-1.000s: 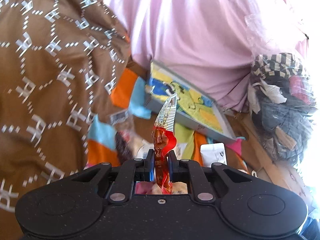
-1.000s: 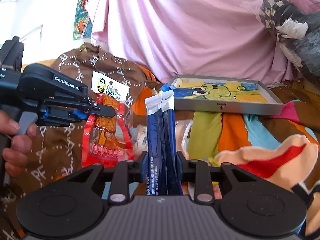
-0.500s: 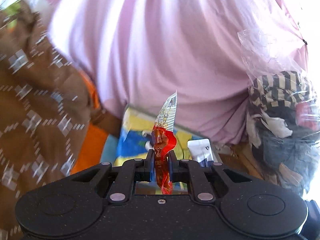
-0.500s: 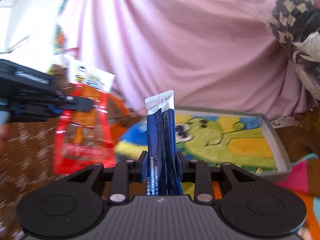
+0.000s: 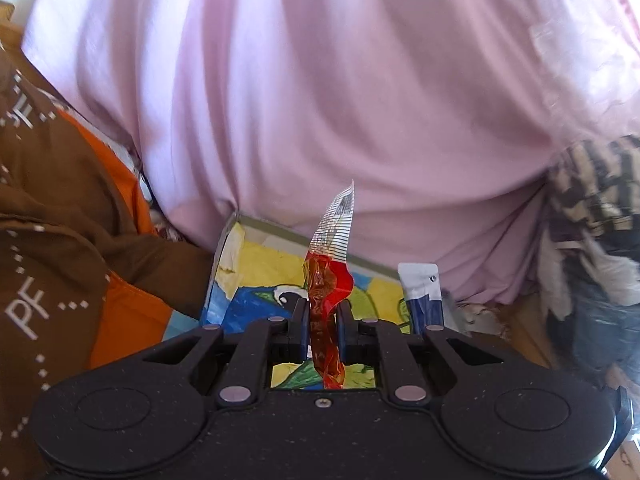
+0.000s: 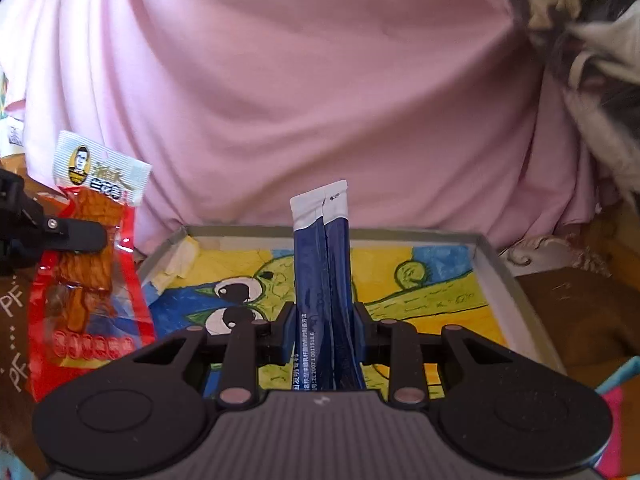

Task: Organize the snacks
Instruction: 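Carry the blue tube and red packet over the grey frog tray with both tools, then open both tools to drop the snacks into the tray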

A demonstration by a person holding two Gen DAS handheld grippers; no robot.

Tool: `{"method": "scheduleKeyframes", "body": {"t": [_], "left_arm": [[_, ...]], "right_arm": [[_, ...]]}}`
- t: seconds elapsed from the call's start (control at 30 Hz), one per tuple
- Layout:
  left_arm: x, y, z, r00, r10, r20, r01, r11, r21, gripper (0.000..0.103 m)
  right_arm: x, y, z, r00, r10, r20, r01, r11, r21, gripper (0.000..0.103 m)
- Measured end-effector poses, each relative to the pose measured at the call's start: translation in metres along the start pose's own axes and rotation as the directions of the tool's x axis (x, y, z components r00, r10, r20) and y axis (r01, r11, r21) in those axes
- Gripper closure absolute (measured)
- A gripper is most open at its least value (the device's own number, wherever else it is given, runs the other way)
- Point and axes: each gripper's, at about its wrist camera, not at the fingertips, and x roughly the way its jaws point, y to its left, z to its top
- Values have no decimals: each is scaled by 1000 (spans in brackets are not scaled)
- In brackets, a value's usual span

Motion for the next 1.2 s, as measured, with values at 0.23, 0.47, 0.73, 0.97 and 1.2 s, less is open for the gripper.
{"method": "scheduleKeyframes", "body": {"t": [0.23, 0.47, 0.73, 0.97, 1.2], "left_arm": [[32, 8, -5, 998, 28, -57, -28, 1000, -11, 89], [51, 7, -12, 987, 123, -100, -122, 992, 15, 87], [49, -6, -15, 971, 224, -83, -213, 969, 124, 31], [4, -6, -23, 984, 169, 52, -174, 980, 93, 10], [-43, -12, -34, 982, 143, 124, -158, 980, 121, 5]], "right_arm": [[23, 19, -17, 1000, 10, -24, -11, 999, -51, 70], [30, 31, -26, 1000, -24, 3, 24, 998, -53, 64], [-2, 22, -29, 987, -120, 103, 123, 992, -22, 13], [-58, 6, -24, 969, -162, 188, 155, 987, 51, 0], [-109, 9, -20, 957, -139, 254, 127, 990, 66, 0]]}}
